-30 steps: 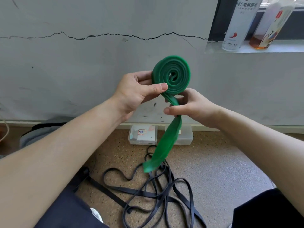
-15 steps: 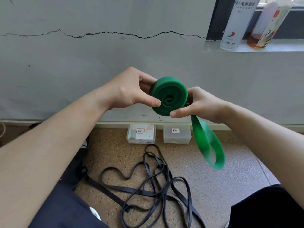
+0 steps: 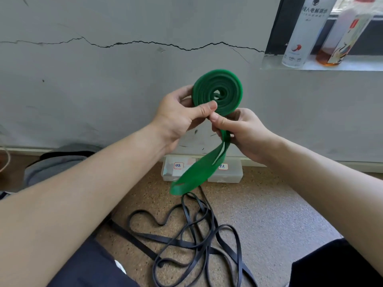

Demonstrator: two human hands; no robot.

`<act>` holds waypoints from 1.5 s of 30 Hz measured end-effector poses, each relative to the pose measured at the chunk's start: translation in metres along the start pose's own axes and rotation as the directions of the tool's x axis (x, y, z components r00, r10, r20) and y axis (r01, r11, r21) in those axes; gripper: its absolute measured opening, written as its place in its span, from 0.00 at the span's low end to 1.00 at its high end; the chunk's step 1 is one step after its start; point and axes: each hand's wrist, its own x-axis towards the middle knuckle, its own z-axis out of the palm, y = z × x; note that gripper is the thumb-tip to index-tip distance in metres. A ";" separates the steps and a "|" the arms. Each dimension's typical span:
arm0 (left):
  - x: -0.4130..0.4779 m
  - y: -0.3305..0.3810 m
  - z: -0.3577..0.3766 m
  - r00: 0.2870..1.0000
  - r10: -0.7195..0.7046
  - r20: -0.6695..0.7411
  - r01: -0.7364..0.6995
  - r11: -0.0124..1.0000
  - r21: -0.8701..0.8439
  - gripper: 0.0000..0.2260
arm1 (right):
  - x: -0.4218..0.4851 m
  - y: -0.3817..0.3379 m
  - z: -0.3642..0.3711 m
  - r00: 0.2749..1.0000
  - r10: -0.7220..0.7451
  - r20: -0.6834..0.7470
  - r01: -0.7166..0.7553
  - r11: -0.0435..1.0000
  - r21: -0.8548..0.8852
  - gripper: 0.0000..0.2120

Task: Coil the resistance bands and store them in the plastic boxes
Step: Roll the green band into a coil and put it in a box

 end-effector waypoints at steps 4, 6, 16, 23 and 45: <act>0.004 0.025 -0.009 1.000 0.009 -0.010 -0.009 1.000 0.026 0.17 | 0.003 -0.009 0.006 0.999 -0.040 0.023 0.038 0.998 0.059 0.10; 0.005 0.031 -0.015 0.999 0.025 -0.026 -0.023 0.997 0.071 0.17 | 0.002 -0.012 0.005 0.999 -0.045 0.002 0.045 0.999 0.020 0.15; 0.004 0.040 -0.028 0.971 0.096 0.219 -0.184 0.884 0.430 0.23 | -0.005 -0.027 -0.015 0.998 -0.054 0.027 0.059 0.966 -0.251 0.05; 0.004 0.043 -0.028 0.940 -0.015 0.340 -0.181 0.825 0.536 0.21 | -0.005 -0.020 -0.019 0.990 0.044 0.136 -0.009 0.970 -0.245 0.07; 0.001 0.029 -0.016 0.998 0.010 -0.054 -0.009 1.000 0.008 0.08 | -0.006 -0.018 -0.009 0.997 0.064 0.050 -0.056 0.986 -0.154 0.19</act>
